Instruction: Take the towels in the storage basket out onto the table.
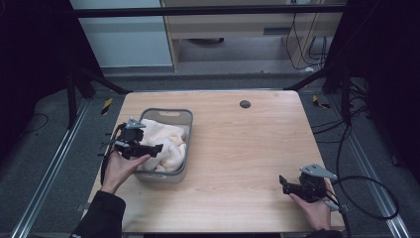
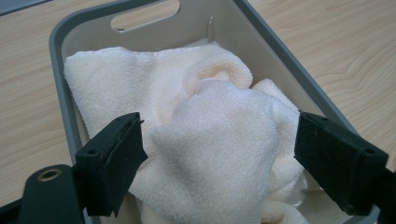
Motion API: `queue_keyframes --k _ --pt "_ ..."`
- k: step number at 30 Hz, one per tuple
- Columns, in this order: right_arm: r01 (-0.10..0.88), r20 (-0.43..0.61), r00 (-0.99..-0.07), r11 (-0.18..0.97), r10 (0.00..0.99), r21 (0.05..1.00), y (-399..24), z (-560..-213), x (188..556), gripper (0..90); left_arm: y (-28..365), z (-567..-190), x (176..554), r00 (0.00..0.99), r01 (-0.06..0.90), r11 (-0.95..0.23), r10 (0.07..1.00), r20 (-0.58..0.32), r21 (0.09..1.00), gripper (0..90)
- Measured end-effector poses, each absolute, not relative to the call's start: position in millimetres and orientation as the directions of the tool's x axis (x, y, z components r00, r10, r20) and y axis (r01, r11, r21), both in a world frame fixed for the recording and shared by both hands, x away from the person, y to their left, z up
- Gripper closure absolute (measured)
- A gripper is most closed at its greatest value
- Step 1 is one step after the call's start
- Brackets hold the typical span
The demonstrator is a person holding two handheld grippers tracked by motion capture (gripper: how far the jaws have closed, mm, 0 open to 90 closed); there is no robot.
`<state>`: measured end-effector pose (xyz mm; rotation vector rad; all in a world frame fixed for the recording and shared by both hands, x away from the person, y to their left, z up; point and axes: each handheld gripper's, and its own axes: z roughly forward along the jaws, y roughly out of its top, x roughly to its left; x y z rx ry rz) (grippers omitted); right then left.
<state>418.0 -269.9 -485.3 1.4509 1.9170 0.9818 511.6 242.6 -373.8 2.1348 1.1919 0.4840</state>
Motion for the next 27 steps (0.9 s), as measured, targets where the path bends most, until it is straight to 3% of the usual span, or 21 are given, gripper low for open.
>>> queue_keyframes --k 27 --pt "0.591 0.011 -0.296 0.174 0.955 0.788 -268.3 -487.7 419.8 11.4 223.8 -399.8 532.2 0.576 0.673 -0.505 0.816 0.046 0.541 11.5"
